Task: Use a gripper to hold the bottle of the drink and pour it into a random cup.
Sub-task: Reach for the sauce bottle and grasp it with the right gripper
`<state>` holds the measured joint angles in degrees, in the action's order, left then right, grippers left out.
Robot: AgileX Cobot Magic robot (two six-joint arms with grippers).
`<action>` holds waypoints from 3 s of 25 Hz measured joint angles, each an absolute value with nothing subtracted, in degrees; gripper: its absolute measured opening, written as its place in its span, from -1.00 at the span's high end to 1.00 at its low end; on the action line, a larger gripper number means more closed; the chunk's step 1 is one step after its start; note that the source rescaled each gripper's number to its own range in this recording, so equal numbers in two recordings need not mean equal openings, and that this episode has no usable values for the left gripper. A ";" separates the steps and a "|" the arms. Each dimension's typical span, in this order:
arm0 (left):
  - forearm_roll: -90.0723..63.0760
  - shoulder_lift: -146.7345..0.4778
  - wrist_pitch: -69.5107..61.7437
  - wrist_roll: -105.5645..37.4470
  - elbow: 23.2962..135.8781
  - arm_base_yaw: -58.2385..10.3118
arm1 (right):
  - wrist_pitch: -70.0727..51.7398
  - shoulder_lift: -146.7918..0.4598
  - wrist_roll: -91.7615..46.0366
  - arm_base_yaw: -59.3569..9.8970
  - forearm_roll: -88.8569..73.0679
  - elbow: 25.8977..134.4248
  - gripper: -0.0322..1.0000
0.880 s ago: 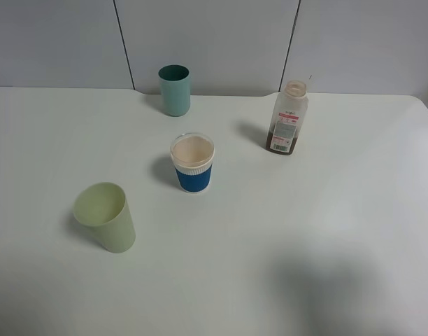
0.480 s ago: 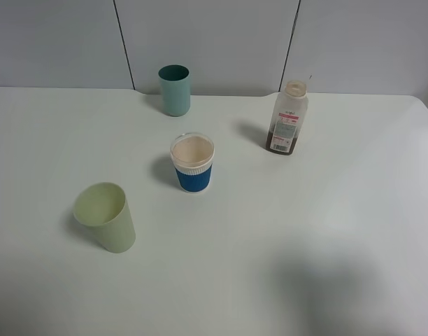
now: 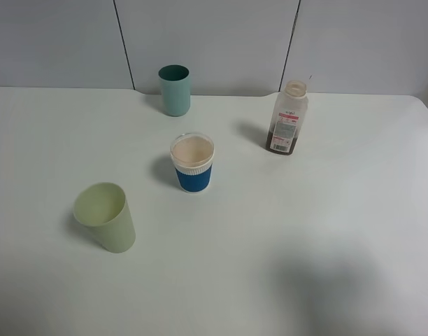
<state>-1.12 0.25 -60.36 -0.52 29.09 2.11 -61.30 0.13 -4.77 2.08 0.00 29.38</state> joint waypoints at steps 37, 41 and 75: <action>-1.12 0.25 -60.36 -0.52 29.09 2.11 | -61.25 0.13 -4.77 2.08 -0.65 29.38 -0.75; -1.12 0.25 -60.36 -0.52 29.09 2.11 | -61.25 0.13 -4.77 0.96 -0.76 29.38 -0.75; -1.06 0.25 -60.36 -0.52 29.09 2.11 | -47.57 -38.72 -5.99 -0.72 2.52 40.78 -0.75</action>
